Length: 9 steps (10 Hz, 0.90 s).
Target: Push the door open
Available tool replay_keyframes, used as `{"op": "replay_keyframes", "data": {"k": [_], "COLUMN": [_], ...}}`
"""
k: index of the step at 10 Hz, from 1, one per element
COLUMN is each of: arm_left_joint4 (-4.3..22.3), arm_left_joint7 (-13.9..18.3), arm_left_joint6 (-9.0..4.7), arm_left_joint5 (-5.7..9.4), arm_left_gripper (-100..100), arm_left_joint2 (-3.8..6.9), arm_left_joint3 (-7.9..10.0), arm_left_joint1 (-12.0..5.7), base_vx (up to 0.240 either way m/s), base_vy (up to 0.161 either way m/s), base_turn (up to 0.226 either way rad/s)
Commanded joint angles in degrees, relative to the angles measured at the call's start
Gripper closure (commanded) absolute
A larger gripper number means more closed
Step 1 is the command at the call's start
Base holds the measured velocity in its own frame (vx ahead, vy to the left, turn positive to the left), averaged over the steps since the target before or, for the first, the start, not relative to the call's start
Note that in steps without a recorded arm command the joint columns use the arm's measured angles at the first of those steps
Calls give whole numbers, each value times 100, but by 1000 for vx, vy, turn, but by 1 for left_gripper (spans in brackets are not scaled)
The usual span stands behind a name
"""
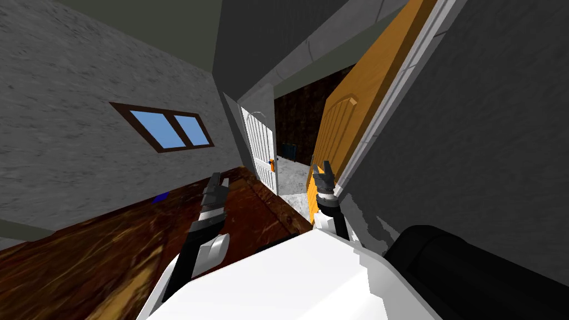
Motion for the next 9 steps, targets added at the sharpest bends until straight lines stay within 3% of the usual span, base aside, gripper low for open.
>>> {"op": "replay_keyframes", "data": {"k": [1,4,5,9], "arm_left_joint4": [218,574,829,1395], "arm_left_joint7": [0,9,15,29], "arm_left_joint6": [-39,-53,-64,-86], "arm_left_joint5": [50,143,213,360], "arm_left_gripper": [-100,-100,-100,-100], "arm_left_joint2": [37,107,150,230], "arm_left_joint3": [-62,-167,-245,-410], "arm_left_joint1": [-107,-311,-462,-784], "base_vx": [83,83,106,93], "base_vy": [55,53,93,94], "base_turn": [-54,-70,-109,-92]}}
